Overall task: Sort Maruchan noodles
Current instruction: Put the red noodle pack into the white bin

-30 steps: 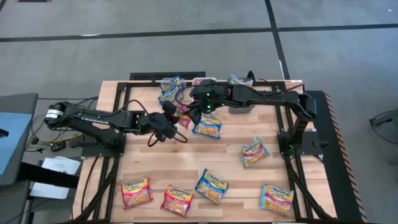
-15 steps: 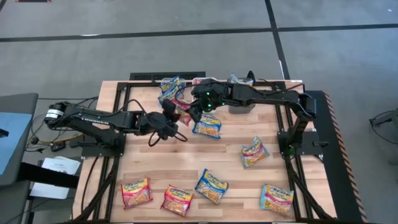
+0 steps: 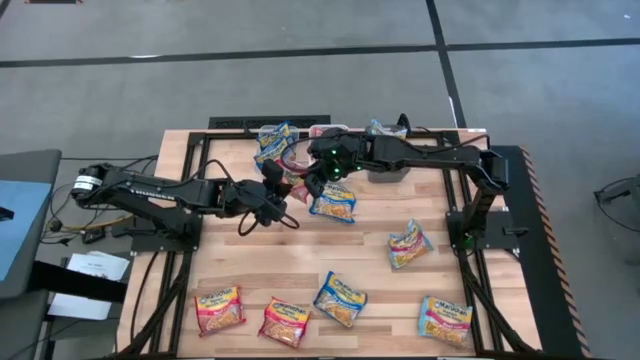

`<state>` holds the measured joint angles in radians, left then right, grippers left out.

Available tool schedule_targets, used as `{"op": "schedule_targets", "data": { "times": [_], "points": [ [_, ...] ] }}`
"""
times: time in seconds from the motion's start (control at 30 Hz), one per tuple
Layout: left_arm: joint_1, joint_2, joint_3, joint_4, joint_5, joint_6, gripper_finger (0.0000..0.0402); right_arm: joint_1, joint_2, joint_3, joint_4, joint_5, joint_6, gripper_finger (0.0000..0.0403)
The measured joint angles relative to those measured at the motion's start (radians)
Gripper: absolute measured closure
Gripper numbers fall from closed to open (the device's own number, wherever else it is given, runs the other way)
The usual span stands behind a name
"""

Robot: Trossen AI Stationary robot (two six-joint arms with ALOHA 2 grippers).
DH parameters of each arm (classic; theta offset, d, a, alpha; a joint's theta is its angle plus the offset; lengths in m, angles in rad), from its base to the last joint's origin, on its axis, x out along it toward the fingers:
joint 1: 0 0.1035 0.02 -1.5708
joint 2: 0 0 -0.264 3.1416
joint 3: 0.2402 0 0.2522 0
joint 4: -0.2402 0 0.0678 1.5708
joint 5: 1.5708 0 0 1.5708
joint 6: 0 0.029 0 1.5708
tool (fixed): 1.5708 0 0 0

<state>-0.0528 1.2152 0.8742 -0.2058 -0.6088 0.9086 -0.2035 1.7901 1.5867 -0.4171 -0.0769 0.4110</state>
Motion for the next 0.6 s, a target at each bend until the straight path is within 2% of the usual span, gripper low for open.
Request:
{"op": "schedule_targets", "data": {
  "times": [0.1,0.27,0.6],
  "points": [
    [0.003,0.0,0.0,-0.001,0.002,-0.05,0.0388,0.0,0.0,0.0,-0.003,0.0,0.0,0.0336],
    [0.003,0.0,0.0,-0.003,0.002,-0.111,0.0368,0.0,0.0,0.0,-0.01,0.0,0.015,0.0343],
    [0.004,0.0,0.0,-0.001,0.01,-0.217,0.0283,0.0,0.0,0.0,-0.028,-0.001,0.026,0.0345]
  ]
}}
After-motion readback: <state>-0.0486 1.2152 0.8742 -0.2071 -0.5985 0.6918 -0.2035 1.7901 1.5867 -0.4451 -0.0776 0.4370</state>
